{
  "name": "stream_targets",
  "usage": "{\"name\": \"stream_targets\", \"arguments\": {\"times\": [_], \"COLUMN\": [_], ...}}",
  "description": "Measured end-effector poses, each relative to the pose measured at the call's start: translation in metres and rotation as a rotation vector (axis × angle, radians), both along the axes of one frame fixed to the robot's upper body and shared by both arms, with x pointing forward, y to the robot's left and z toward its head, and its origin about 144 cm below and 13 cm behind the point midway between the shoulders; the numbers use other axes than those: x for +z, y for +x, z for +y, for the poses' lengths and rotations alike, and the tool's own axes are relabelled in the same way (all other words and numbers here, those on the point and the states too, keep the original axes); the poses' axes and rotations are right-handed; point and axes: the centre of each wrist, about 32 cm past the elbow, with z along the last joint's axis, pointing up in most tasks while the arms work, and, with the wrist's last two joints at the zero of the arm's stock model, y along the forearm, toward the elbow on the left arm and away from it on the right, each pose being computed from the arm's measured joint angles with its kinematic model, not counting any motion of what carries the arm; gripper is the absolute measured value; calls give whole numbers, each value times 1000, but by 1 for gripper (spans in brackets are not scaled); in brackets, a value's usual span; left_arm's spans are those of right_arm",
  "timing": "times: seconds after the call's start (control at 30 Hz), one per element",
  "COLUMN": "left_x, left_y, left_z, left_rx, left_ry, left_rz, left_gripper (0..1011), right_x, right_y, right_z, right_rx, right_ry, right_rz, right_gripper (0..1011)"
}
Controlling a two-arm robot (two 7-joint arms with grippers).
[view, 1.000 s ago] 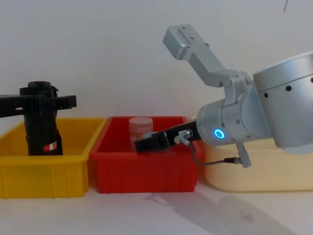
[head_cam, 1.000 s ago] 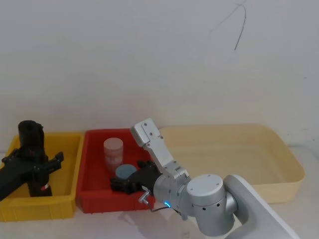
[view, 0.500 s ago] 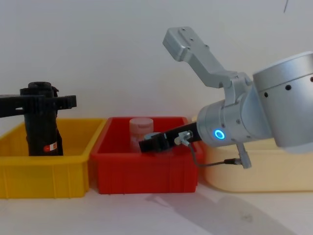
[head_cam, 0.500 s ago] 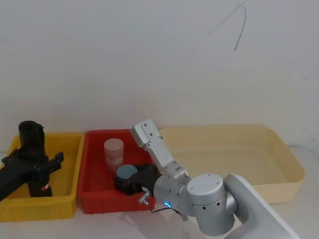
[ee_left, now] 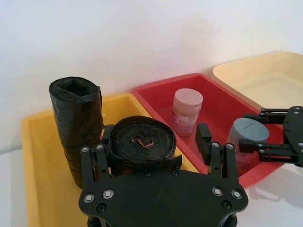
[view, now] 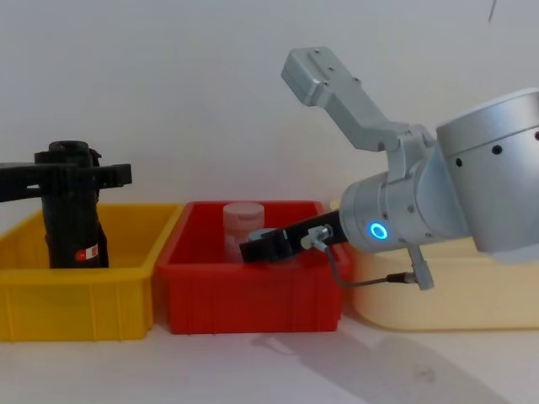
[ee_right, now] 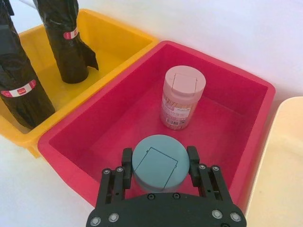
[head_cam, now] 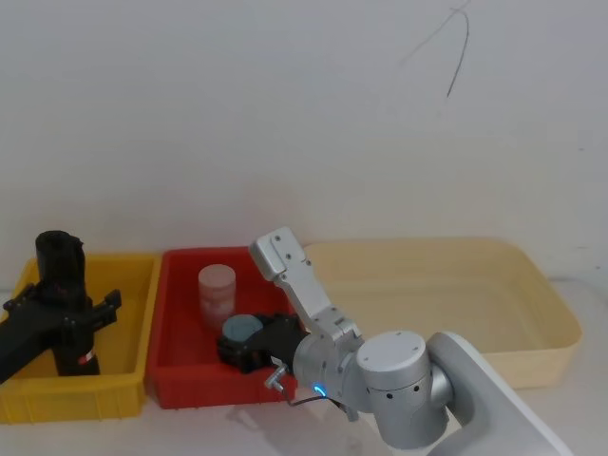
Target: Pick up the garbage bag with the one hand and transfer it to the other hand.
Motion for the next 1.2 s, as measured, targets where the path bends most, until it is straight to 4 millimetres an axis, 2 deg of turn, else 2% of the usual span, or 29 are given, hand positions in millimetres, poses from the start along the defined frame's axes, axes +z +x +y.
{"name": "stream_targets", "arguments": {"times": [0.13,0.23,0.67,0.9,1.2], "left_x": [0,0,0,0,0], "left_y": [0,0,0,0,0], "left_z": [0,0,0,0,0], "left_rx": [0,0,0,0,0], "left_ry": [0,0,0,0,0], "left_rz": [0,0,0,0,0], "left_gripper": [1000,962,613,569,567], "right_x": [0,0,-1,-1,-1], "right_y": [0,0,0,0,0], "right_z": [0,0,0,0,0], "right_rx": [0,0,1,1,1], "right_ry": [0,-1,-2,-2,-2], "right_rz": [1,1,4,5,5], "right_gripper": [668,668,668,668,668]}}
